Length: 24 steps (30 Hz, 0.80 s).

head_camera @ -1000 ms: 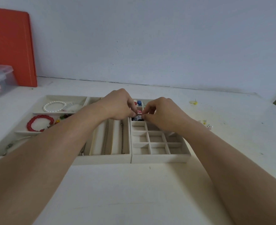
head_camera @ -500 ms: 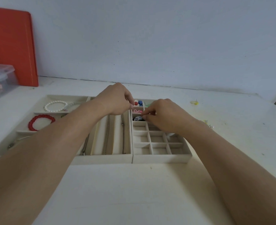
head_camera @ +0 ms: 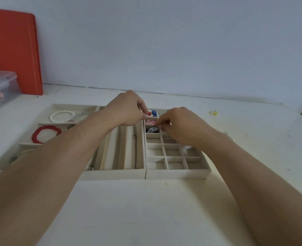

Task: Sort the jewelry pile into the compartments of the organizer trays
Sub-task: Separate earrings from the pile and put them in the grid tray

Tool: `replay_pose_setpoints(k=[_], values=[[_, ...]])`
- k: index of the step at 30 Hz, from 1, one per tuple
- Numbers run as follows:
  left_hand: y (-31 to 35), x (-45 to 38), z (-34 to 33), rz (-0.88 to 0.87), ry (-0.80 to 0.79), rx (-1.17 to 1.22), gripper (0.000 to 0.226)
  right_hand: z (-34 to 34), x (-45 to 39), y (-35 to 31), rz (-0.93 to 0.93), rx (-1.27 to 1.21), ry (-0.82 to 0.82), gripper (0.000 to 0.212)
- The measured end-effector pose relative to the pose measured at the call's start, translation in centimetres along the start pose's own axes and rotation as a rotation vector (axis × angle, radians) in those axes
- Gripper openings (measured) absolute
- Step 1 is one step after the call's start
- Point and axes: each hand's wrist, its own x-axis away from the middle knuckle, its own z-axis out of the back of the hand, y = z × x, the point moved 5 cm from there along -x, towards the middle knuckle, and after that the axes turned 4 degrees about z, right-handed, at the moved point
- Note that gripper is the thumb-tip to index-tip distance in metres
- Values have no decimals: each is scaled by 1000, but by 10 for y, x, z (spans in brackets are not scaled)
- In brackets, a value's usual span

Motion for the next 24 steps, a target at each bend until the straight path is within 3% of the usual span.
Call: replay_pose_setpoints(k=[5,12,21,24], values=[[-1,0,-1,7,-10,0,6,-4,1,-2,2,-11,-56,29],[-1,-1,-1,13,-14,-1,8,4,3,-3,11,-65,48,20],[-2,0,-1,14,-11,-6,7,0,2,-3,27,-102,-37,15],[-2,-1,-1,13,-17,-3,7,2,1,-1,24,-113,2,19]])
